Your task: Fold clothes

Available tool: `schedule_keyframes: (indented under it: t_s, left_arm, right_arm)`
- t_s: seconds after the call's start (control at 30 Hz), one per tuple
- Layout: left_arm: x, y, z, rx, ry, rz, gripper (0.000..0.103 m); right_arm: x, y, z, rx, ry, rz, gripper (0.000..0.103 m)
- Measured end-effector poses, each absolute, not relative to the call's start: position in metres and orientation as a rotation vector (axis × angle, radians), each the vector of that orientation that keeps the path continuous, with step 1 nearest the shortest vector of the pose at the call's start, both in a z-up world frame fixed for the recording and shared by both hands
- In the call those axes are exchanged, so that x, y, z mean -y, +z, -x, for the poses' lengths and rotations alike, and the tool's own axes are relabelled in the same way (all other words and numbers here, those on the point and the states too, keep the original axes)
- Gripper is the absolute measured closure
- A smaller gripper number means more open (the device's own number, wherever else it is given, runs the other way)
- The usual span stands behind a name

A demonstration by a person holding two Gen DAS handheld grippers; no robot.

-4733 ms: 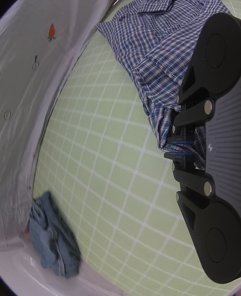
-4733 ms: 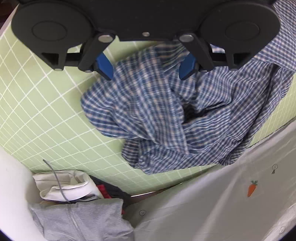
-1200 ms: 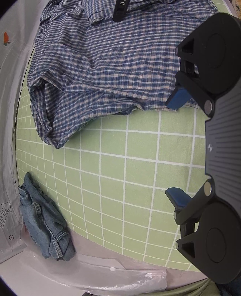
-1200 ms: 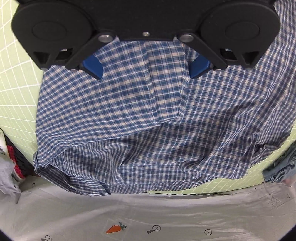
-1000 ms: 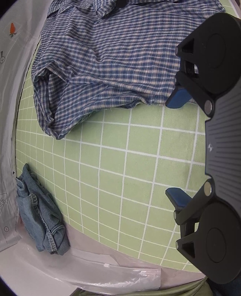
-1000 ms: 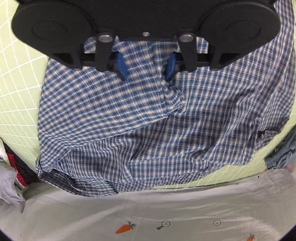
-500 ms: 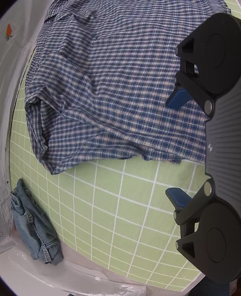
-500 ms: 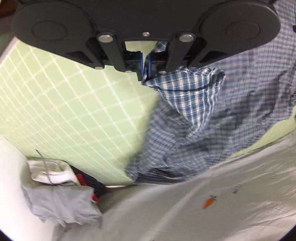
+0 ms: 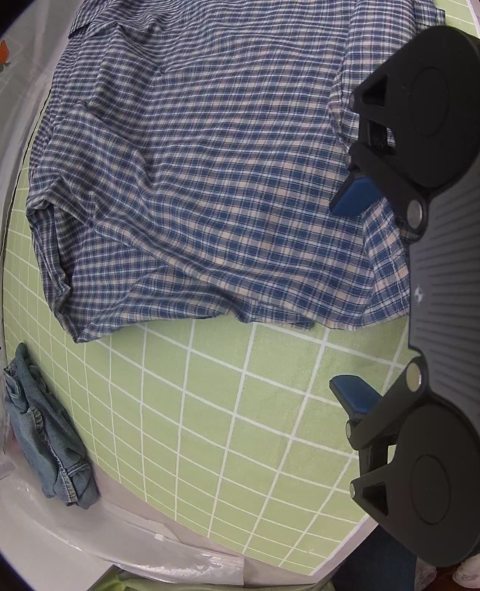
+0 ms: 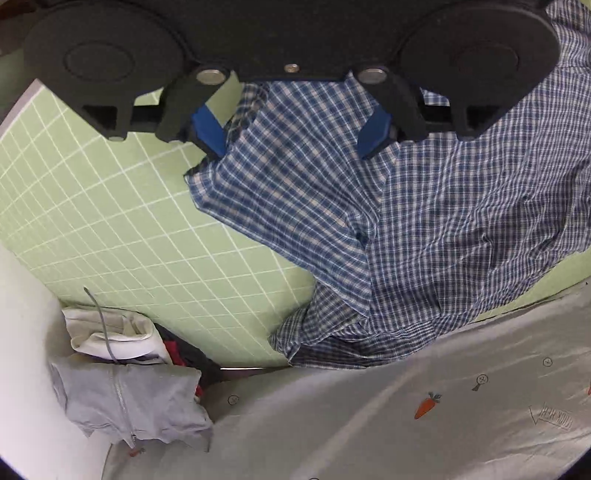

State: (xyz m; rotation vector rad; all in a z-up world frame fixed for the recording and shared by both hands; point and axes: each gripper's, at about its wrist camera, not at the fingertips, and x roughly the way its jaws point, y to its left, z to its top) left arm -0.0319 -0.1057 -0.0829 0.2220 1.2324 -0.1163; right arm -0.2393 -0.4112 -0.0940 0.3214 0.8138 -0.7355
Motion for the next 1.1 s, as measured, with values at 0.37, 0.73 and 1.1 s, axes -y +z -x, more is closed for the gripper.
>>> schedule_keyframes:
  t_s: [0.37, 0.73, 1.1]
  left_arm:
    - [0.077, -0.069, 0.029, -1.199, -0.086, -0.079, 0.019]
    - [0.082, -0.074, 0.024, -1.24, -0.156, -0.036, 0.074]
    - [0.075, -0.066, 0.029, -1.201, -0.177, 0.003, 0.1]
  right_arm:
    - [0.469, -0.11, 0.244, -0.817, -0.863, -0.346, 0.019]
    - [0.508, -0.126, 0.216, -0.849, -0.598, -0.451, 0.042]
    - [0.505, -0.121, 0.227, -0.859, -0.488, -0.385, 0.103]
